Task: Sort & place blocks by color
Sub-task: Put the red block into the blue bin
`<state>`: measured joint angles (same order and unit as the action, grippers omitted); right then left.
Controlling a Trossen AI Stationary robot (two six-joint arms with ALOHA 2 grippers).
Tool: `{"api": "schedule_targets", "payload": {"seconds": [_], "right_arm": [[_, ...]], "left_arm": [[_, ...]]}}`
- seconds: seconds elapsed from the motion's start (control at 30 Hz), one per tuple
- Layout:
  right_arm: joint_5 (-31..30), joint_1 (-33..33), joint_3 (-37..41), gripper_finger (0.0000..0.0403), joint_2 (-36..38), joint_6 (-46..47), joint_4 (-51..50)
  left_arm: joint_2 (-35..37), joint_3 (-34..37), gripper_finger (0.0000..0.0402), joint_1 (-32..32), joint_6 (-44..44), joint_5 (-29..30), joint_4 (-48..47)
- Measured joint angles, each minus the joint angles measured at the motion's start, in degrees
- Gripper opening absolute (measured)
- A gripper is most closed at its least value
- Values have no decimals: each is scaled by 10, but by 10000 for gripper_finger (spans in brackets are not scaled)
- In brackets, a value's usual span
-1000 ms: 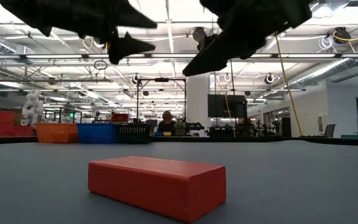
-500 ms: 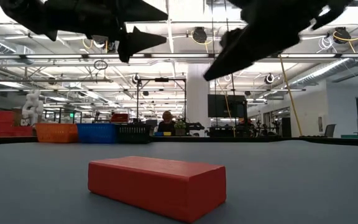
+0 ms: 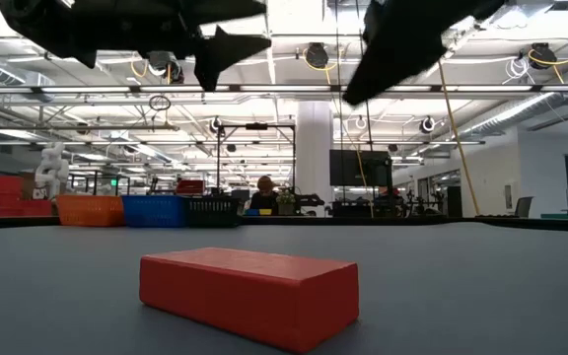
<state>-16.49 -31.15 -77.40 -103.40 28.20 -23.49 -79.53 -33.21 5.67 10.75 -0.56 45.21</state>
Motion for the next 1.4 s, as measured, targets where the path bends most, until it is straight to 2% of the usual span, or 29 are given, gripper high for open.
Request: {"api": "schedule_targets", "payload": {"seconds": [0.17,0.43,0.73,0.9,1.27,1.4], "right_arm": [[0,-8,-95,225,-89,12,-47],[1,-25,-203,278,-173,87,-88],[-1,-38,-207,277,-208,205,-42],[-13,-39,-207,277,-235,211,-7],[-20,-39,-209,275,-265,208,-11],[-20,-42,-208,244,-264,197,-14]], "left_arm": [[0,0,237,59,-20,-24,-17],[0,0,241,123,-72,36,-11],[0,0,241,140,-29,43,-6],[0,0,241,156,-27,42,-6],[0,0,241,182,-28,42,-15],[0,0,241,185,-28,42,-17]]}}
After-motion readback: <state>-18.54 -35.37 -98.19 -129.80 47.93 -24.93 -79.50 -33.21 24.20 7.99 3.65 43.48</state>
